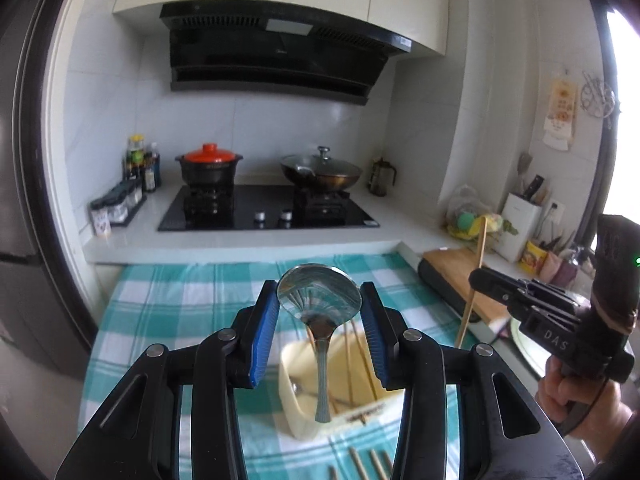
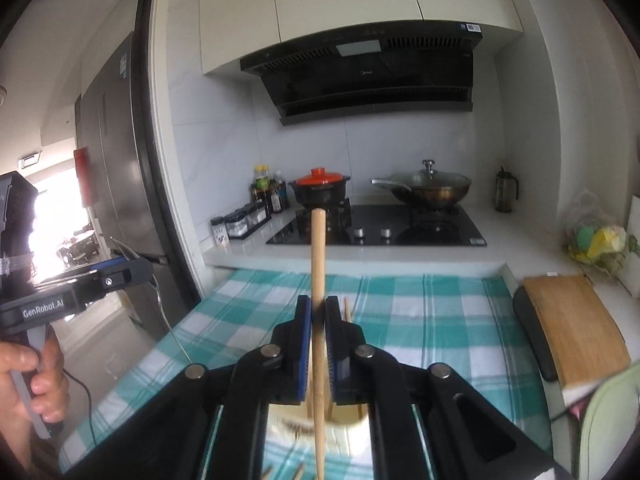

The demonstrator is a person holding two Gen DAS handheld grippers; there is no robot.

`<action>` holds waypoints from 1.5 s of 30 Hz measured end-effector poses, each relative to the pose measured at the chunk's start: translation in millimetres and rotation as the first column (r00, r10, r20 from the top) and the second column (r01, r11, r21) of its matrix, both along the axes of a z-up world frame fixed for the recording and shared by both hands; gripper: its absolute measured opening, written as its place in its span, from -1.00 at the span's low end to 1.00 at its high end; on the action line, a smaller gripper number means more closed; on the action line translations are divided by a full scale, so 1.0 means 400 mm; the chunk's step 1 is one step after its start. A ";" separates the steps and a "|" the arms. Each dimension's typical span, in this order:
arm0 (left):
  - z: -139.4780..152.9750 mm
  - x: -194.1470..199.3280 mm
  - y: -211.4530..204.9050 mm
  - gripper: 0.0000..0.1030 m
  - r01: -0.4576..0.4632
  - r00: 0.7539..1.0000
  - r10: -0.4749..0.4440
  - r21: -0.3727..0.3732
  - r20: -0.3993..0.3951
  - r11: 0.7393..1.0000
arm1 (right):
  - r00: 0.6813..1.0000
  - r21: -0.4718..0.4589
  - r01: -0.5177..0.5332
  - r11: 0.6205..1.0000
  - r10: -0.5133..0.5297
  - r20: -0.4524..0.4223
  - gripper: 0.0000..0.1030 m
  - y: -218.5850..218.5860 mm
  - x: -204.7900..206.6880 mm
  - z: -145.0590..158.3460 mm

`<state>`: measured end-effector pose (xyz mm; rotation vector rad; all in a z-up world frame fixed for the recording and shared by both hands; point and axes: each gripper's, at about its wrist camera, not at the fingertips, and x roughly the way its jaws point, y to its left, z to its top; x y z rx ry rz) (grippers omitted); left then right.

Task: Organize utensils
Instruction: 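Carry spoon and chopstick over the caddy and drop them in, opening both tools, then withdraw both tools from the caddy back over the remaining chopsticks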

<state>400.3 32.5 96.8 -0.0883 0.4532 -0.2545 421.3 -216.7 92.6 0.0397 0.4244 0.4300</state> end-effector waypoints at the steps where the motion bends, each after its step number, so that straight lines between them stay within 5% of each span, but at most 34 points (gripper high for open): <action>1: -0.005 0.020 -0.006 -0.20 -0.006 1.000 0.006 0.006 -0.001 1.000 | 1.000 -0.002 -0.002 1.000 0.002 0.011 -0.86 0.010 0.027 0.006; 10: -0.150 0.174 -0.026 -0.20 -0.027 0.990 0.030 0.023 -0.140 0.999 | 0.999 -0.028 -0.053 0.998 0.052 -0.012 -0.86 0.063 0.216 -0.099; 18: -0.287 0.227 -0.065 -0.15 0.003 0.959 0.020 0.080 -0.281 0.997 | 0.962 -0.021 -0.135 0.991 0.126 -0.240 -0.84 0.085 0.306 -0.281; 20: -0.292 0.214 -0.069 0.08 0.011 0.958 0.017 0.097 -0.287 0.995 | 0.943 -0.052 -0.142 0.988 0.119 -0.312 -0.43 0.095 0.318 -0.319; 21: -0.286 0.190 -0.065 0.30 0.015 0.961 0.014 0.104 -0.276 0.994 | 0.939 -0.053 -0.135 0.989 0.110 -0.325 0.00 0.091 0.315 -0.325; 30: -0.258 -0.062 -0.032 0.92 0.009 0.976 0.038 0.213 -0.213 0.977 | 0.974 -0.128 -0.062 0.990 0.032 -0.224 0.28 -0.018 0.140 -0.240; 38: -0.353 -0.301 -0.053 0.97 -0.046 0.966 0.104 0.239 -0.235 0.970 | 0.964 -0.292 -0.029 0.956 -0.051 -0.262 0.62 -0.085 -0.130 -0.273; 45: -0.407 -0.400 -0.098 0.99 -0.095 0.963 0.155 0.260 -0.221 0.961 | 0.947 -0.263 -0.010 0.965 -0.076 -0.313 0.62 -0.131 -0.332 -0.402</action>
